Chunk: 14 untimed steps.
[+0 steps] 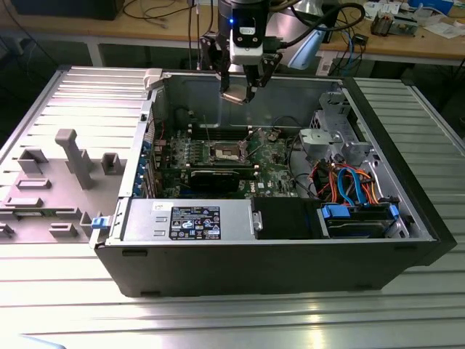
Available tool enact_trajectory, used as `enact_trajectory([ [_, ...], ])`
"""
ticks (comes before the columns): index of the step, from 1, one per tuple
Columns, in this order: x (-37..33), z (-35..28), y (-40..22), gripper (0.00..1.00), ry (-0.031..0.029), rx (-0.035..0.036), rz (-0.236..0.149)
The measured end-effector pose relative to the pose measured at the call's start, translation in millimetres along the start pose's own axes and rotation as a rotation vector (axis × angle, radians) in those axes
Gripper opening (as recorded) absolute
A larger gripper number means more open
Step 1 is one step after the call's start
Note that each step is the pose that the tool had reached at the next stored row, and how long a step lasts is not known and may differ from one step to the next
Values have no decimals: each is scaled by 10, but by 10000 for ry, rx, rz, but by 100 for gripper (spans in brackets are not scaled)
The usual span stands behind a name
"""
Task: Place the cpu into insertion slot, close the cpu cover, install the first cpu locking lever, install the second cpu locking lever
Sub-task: 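Place the cpu into insertion slot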
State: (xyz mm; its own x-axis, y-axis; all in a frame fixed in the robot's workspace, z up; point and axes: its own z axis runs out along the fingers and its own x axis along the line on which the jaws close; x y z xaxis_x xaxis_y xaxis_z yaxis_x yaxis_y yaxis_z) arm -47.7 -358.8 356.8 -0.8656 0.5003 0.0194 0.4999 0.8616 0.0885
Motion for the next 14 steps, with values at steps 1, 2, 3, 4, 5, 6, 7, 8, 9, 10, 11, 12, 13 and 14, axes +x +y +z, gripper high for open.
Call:
enact_trajectory([
  [1, 0, 1, 0, 55, -10, -2, 102],
  [2, 0, 2, 0, 55, -17, -3, 181],
  [3, 0, 4, 0, 55, -32, -7, 357],
  [4, 0, 5, -1, 55, -38, -8, 431],
  [5, 0, 5, 0, 55, -39, -9, 437],
  [6, 0, 5, -1, 55, -39, -9, 438],
  [7, 0, 5, 0, 55, -39, -9, 438],
  [8, 0, 5, 0, 55, -39, -9, 439],
  [9, 0, 5, 0, 55, -39, -9, 438],
  [10, 0, 5, 0, 55, -39, -9, 439],
  [11, 0, 5, 0, 55, -39, -9, 439],
  [12, 0, 5, 0, 55, -39, -9, 439],
  [13, 0, 5, 0, 55, -39, -9, 439],
  [14, 0, 5, -1, 55, -39, -9, 439],
])
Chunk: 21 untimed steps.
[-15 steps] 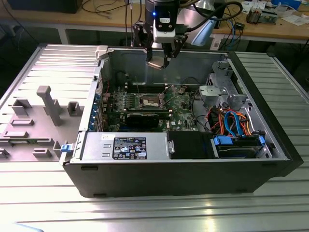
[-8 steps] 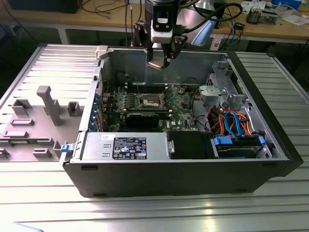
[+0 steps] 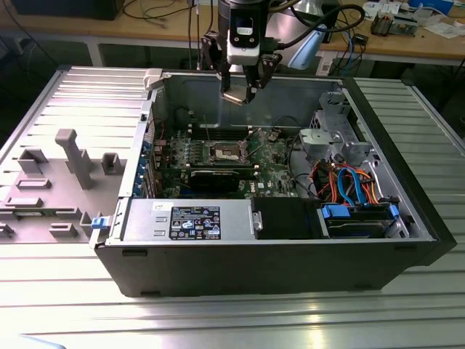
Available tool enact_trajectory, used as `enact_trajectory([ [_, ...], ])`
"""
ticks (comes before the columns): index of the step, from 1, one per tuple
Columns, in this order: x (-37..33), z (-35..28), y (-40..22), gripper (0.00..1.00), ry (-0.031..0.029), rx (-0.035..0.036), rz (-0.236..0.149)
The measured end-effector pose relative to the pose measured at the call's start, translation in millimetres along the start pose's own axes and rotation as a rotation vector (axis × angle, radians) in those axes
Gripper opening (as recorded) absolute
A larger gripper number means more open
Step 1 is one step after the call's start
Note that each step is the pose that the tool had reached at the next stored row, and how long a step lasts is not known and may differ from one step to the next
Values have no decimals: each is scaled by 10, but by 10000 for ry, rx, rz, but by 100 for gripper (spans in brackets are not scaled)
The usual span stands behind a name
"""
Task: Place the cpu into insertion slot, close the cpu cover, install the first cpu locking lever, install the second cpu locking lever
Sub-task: 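Place the cpu into insertion slot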
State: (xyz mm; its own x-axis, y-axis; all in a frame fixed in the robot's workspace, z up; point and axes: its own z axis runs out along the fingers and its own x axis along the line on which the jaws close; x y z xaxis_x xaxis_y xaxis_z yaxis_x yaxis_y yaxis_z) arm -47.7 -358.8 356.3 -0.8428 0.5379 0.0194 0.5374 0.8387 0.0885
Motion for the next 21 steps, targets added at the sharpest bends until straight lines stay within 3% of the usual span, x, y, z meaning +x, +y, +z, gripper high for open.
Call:
enact_trajectory([
  [6, 0, 0, 0, 55, -7, -1, 79],
  [11, 0, 6, -1, 55, -79, -17, 894],
  [21, 0, 6, -1, 55, -83, -18, 933],
])
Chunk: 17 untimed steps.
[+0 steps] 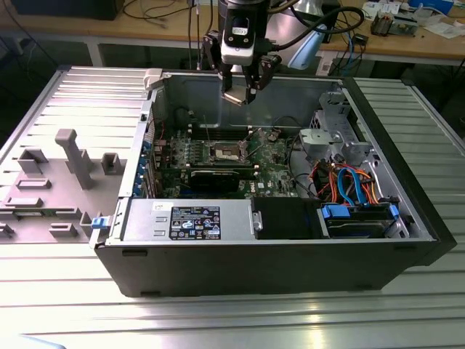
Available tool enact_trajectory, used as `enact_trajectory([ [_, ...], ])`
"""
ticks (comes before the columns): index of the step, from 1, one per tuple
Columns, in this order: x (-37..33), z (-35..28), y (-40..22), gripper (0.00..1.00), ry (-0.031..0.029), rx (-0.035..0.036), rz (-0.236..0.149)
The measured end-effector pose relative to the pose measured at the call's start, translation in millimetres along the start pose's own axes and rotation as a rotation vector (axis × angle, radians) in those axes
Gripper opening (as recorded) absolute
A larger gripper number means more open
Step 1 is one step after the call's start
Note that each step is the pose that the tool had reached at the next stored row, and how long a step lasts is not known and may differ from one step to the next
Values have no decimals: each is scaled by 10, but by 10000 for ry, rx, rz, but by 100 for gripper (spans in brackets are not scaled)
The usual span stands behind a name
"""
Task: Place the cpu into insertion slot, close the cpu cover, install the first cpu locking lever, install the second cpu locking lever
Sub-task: 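Place the cpu into insertion slot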
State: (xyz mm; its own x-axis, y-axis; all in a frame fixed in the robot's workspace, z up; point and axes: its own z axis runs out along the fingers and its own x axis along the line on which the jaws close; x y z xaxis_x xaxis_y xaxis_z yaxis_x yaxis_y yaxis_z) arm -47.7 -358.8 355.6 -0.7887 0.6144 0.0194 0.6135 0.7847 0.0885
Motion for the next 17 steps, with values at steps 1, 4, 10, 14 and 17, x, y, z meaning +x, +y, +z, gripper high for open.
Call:
enact_trajectory([
  [1, 0, 0, 0, 55, 0, 0, 6],
  [4, 0, 0, 0, 55, -1, 0, 19],
  [10, 0, 1, 0, 55, -19, -4, 220],
  [14, 0, 2, 0, 55, -29, -7, 337],
  [17, 0, 3, 0, 55, -37, -8, 427],
])
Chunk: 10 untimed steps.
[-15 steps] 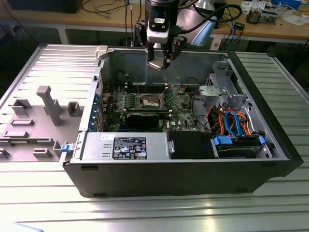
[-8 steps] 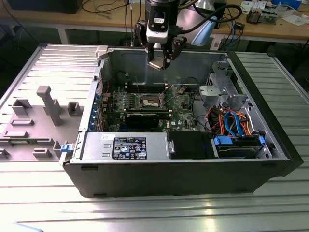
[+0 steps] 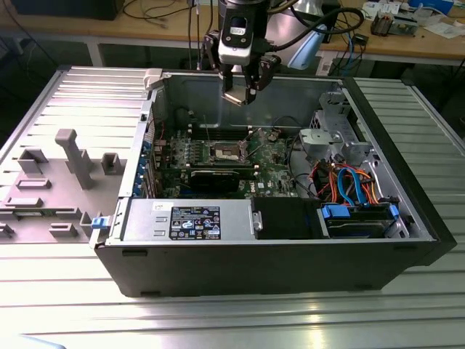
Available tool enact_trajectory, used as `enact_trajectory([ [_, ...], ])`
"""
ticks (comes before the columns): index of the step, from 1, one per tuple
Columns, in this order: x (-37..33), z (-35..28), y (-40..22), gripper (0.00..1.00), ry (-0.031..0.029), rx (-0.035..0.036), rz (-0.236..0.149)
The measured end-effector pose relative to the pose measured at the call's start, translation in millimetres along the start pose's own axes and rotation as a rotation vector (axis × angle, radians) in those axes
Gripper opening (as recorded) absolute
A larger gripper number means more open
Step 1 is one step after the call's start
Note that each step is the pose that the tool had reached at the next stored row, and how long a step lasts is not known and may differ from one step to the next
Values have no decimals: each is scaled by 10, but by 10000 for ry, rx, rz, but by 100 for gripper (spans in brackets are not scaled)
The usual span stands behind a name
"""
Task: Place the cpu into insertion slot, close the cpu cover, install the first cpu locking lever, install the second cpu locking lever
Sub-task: 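Place the cpu into insertion slot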
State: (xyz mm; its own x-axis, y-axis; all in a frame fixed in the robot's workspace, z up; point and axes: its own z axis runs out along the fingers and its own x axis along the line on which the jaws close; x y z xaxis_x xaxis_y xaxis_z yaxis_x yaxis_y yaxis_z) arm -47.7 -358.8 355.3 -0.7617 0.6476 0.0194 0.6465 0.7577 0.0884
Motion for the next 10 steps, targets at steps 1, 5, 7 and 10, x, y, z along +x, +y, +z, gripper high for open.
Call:
enact_trajectory([
  [1, 0, 1, 0, 55, -2, -1, 16],
  [5, 0, 17, -2, 55, -33, -8, 368],
  [7, -1, 28, -3, 55, -61, -14, 678],
  [10, -1, 34, -4, 55, -86, -18, 980],
])
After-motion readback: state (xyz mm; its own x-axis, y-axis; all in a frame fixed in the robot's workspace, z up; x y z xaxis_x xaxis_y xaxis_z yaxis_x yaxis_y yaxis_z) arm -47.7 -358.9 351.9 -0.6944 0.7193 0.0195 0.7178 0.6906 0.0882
